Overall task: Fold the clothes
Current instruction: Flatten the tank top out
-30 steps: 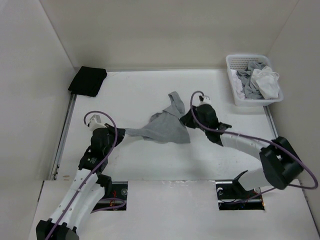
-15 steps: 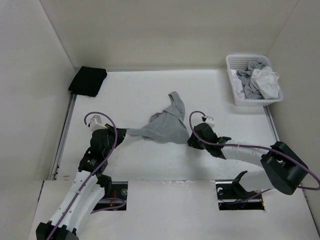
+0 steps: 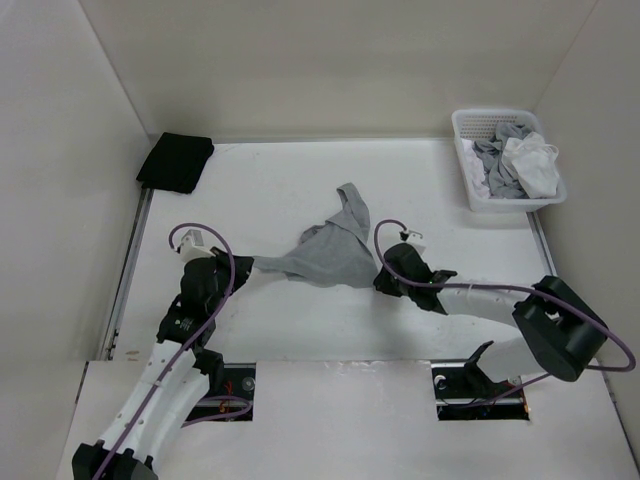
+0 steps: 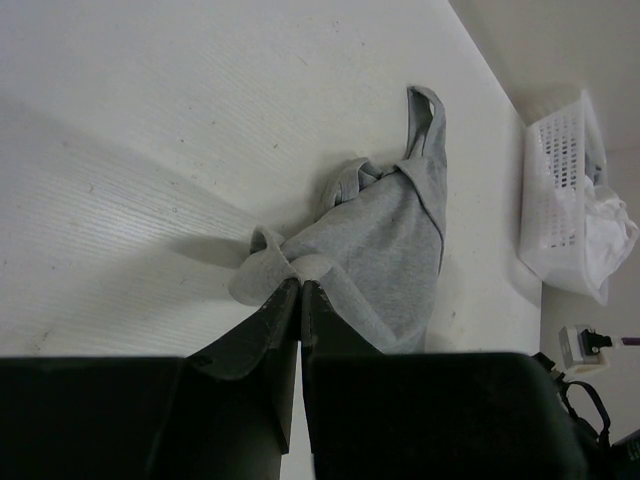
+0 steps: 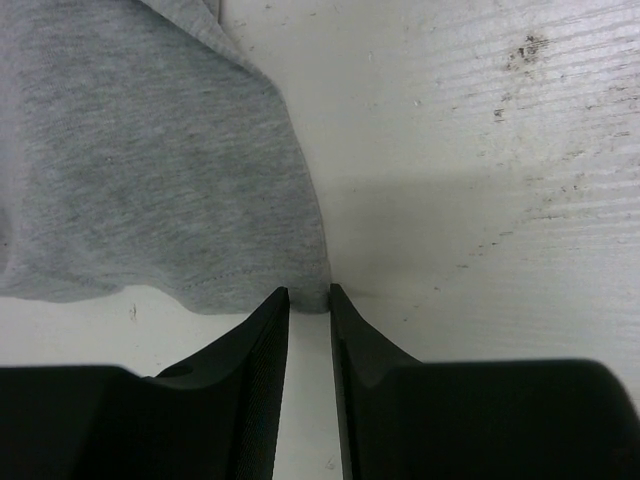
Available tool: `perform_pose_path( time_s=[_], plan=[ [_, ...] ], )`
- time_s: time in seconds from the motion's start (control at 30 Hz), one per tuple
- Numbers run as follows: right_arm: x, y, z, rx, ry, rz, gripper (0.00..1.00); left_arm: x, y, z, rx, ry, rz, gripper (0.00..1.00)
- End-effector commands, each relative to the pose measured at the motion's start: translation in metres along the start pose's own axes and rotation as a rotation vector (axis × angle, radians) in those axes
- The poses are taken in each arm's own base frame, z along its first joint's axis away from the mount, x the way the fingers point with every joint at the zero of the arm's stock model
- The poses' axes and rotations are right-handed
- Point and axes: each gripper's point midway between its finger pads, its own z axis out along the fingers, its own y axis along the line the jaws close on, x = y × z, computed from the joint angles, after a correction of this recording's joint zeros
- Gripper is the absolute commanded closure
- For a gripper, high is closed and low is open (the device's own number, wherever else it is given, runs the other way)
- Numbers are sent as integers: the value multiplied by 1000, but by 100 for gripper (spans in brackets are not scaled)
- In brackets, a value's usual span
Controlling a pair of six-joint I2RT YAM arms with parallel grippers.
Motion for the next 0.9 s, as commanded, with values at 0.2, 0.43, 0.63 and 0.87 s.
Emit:
perform_pose_path(
  time_s=[0.2,0.43,0.63,0.87],
  plan=[
    [-6,4,6,-21,7,12,87,-5,-10,1,45,-20,0,98],
    [-35,12,-14,-64,-134,22,99,-13,-17,0,59,-38,1,98],
    [-90,55,-132,-205,-344,-34,100,-66,-81,-32,206,-158,-15,99],
    [-180,88,-329,-380,-628,-73,100,-167,-208,-164,546,-389,-58,99]
  ],
)
